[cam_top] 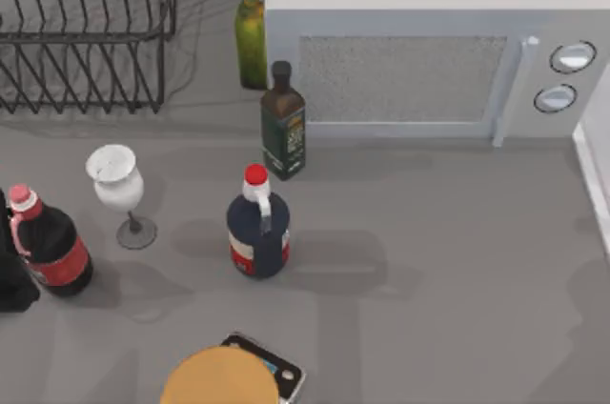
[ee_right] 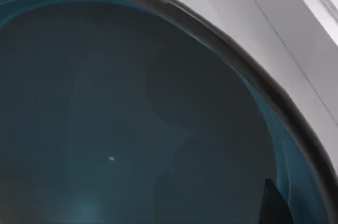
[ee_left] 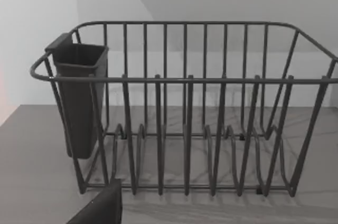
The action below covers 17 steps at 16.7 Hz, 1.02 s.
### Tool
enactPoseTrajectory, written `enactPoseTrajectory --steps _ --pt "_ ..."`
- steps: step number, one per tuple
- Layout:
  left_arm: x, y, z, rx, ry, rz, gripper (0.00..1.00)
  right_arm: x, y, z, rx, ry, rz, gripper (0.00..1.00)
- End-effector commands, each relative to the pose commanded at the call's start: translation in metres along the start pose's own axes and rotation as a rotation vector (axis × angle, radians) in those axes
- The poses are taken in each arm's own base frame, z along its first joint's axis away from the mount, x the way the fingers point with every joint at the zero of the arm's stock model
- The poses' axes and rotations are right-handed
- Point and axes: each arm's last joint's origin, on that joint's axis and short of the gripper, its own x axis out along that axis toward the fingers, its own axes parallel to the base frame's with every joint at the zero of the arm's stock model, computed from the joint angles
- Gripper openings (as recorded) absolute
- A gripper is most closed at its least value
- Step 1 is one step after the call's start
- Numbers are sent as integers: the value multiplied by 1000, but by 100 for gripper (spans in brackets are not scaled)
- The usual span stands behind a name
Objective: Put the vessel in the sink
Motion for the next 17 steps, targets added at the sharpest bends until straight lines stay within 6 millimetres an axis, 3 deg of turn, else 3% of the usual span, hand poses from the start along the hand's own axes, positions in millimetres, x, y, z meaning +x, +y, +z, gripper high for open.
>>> enactPoseTrajectory --steps 3,8,12,17 --pt "0 0 0 0 0 0 100 -12 -15 7 -92 -276 61 0" --pt "0 0 0 0 0 0 100 -38 -2 17 -288 -594 203 0" --pt "0 0 0 0 0 0 100 -51 10 20 -369 -700 271 0" --pt "0 0 0 0 0 0 100 -51 9 21 -367 -702 269 0"
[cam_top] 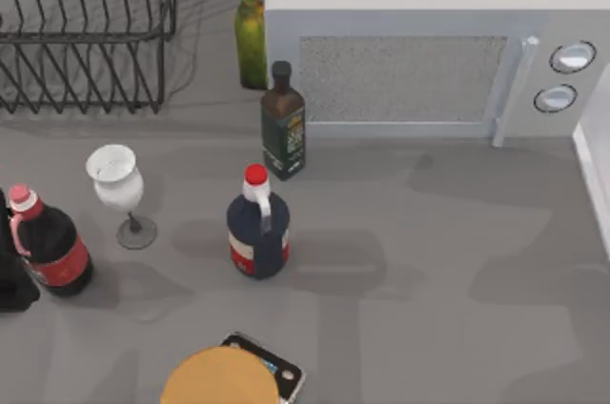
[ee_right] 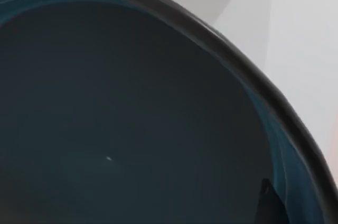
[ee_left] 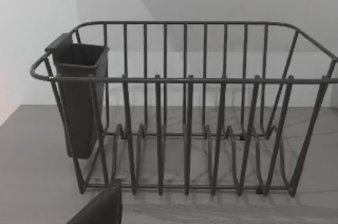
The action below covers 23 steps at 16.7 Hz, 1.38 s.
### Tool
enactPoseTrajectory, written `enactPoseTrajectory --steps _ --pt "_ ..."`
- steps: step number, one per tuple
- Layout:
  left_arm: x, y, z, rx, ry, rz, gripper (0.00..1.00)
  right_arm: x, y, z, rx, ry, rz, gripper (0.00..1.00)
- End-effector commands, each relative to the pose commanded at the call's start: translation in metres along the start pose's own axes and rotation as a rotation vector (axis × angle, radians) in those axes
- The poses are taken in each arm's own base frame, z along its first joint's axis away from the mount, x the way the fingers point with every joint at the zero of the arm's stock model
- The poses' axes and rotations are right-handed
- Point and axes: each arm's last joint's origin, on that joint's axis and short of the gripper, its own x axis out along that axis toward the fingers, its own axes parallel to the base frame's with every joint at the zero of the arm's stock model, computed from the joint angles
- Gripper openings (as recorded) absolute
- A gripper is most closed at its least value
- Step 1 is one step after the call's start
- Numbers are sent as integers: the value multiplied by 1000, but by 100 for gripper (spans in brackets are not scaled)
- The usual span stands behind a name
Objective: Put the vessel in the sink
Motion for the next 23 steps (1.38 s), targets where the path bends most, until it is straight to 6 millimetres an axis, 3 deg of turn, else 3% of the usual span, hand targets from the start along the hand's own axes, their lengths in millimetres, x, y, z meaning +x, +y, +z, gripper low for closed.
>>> enactPoseTrajectory --steps 4,9,12,15,18,22,23 --pt "0 0 0 0 0 0 100 13 12 -13 34 1 54 0" --pt "0 0 0 0 0 0 100 35 31 -73 80 0 136 0" --pt "0 0 0 0 0 0 100 28 26 -113 58 -13 113 0" --pt "0 0 0 0 0 0 100 11 11 -139 19 -10 49 0" --pt "0 0 0 0 0 0 100 0 1 -150 -3 -2 5 0" --pt "0 0 0 0 0 0 100 0 1 -150 -3 -2 5 0" --pt "0 0 0 0 0 0 100 0 1 -150 -3 -2 5 8"
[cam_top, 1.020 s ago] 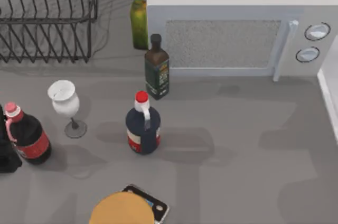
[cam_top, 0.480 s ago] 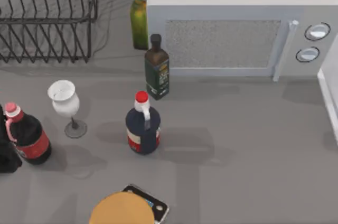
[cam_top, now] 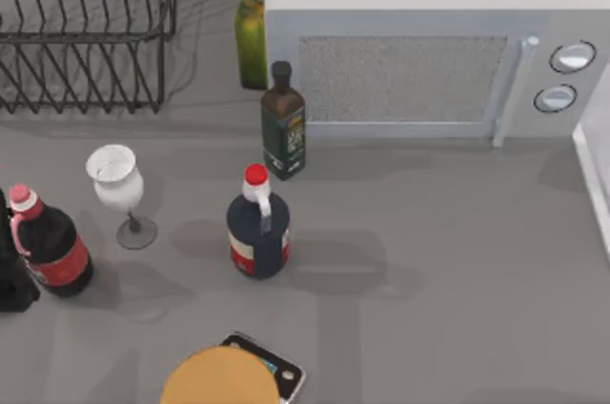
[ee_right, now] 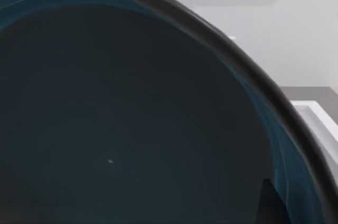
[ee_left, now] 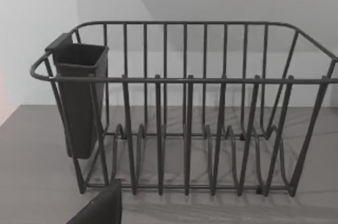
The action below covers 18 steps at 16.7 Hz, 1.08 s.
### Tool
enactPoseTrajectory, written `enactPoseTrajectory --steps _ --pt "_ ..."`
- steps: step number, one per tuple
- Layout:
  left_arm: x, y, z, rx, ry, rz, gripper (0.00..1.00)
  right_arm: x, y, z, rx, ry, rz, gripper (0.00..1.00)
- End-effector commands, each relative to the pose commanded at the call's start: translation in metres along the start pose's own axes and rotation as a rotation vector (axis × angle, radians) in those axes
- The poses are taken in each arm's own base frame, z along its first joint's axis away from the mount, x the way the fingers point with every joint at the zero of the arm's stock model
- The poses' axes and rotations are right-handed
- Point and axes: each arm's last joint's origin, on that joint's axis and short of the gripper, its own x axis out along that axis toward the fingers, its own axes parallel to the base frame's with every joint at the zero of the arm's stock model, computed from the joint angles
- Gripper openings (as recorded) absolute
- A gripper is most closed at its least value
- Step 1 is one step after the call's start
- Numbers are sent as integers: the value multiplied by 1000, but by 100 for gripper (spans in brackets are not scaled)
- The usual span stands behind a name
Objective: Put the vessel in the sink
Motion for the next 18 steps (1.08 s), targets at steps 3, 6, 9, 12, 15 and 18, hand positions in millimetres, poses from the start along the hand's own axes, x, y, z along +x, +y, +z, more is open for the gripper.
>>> enactPoseTrajectory --steps 3,6,9,12,15,18 --pt "0 0 0 0 0 0 100 0 0 0 0 0 0 30" --pt "0 0 0 0 0 0 100 0 0 0 0 0 0 53" --pt "0 0 0 0 0 0 100 0 0 0 0 0 0 75" --pt "0 0 0 0 0 0 100 0 0 0 0 0 0 98" --pt "0 0 0 0 0 0 100 0 0 0 0 0 0 100" --pt "0 0 0 0 0 0 100 0 0 0 0 0 0 100"
